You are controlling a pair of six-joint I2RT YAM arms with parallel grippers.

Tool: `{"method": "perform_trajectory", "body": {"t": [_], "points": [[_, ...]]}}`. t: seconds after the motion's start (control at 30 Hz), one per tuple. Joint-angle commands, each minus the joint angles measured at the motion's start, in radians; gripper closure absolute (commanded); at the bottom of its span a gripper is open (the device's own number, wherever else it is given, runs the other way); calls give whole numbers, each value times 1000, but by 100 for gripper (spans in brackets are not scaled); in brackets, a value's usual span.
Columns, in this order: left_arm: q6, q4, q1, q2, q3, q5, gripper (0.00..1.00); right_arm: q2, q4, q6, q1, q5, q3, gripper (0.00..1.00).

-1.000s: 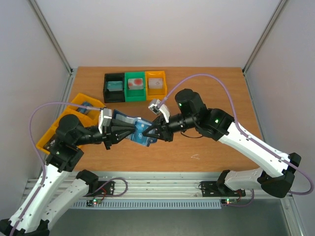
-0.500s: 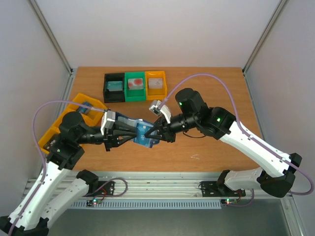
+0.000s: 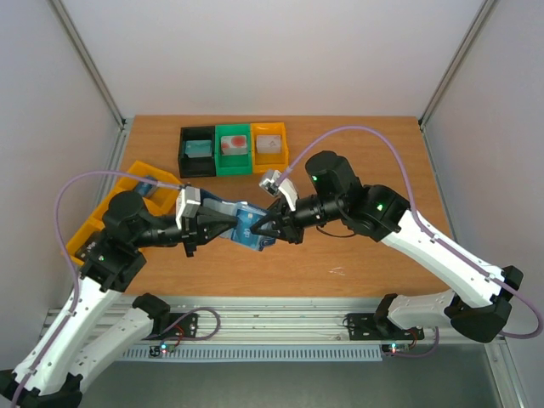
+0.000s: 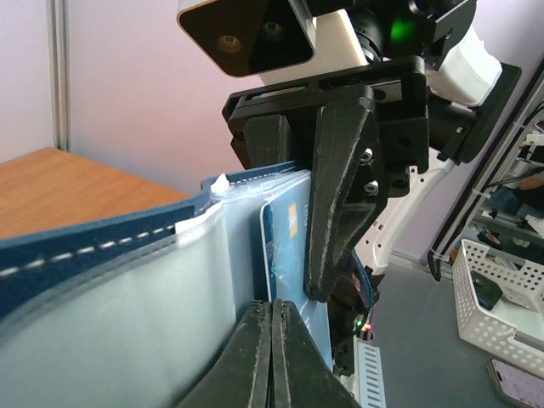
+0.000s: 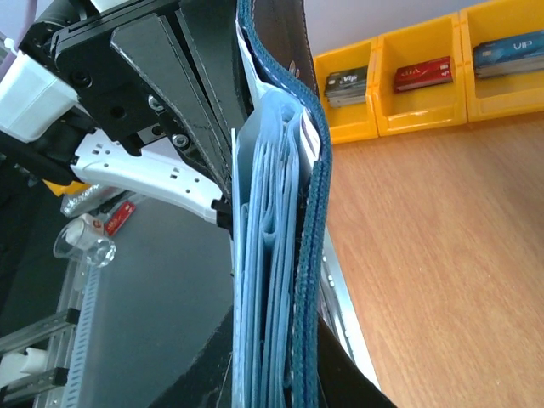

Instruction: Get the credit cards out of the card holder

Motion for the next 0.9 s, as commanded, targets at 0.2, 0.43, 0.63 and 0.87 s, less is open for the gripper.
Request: {"method": "perform_trajectory", "body": {"t": [0.2, 0.43, 0.63, 0.87], "points": [[-47, -36, -31, -66, -22, -112, 100, -53, 258, 10, -10, -84, -47, 91], [-106, 41, -17, -104, -42, -160, 100, -92, 202, 0, -34, -78, -89, 89], [-124, 52, -5, -107, -52, -149, 100, -127, 152, -4, -50, -89, -104, 93], [-62, -15, -4, -25, -41, 34, 100, -92, 52, -44, -50, -73, -27, 99]]}}
